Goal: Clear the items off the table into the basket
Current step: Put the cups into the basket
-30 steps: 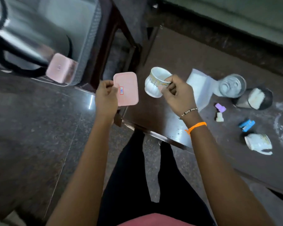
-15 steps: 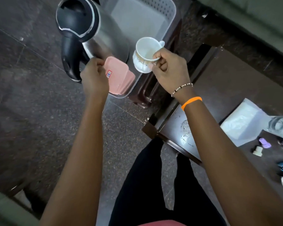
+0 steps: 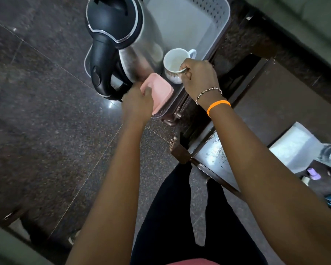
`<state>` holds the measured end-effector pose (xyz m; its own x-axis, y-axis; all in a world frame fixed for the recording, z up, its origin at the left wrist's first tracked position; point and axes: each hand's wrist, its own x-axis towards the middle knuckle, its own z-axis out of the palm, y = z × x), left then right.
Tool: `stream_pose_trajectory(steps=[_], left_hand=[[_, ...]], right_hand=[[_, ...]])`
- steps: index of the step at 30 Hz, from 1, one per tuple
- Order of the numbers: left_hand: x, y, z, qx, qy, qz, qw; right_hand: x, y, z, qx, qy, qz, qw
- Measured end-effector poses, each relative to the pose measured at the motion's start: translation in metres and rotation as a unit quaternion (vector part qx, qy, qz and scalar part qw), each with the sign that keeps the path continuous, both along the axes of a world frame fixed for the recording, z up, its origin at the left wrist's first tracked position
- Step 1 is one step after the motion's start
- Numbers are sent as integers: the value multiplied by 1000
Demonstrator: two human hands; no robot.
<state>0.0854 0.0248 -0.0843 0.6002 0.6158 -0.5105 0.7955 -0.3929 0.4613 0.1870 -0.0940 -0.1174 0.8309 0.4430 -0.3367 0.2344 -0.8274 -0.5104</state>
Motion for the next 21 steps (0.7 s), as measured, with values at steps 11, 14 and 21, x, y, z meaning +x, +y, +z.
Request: stream_pose_trajectory(steps=[11,14,21], left_hand=[[-12,-20,13,64,-88,12,994],[-19,-44,26,101,-152,0,983],[-32,-130,47,-46,-204,-55,976]], right_hand=[[-24,-20,7,14,2,28,1000],[-35,-45,21,96,31,-44,994],[-69,-124,41,164,69,-165,970]])
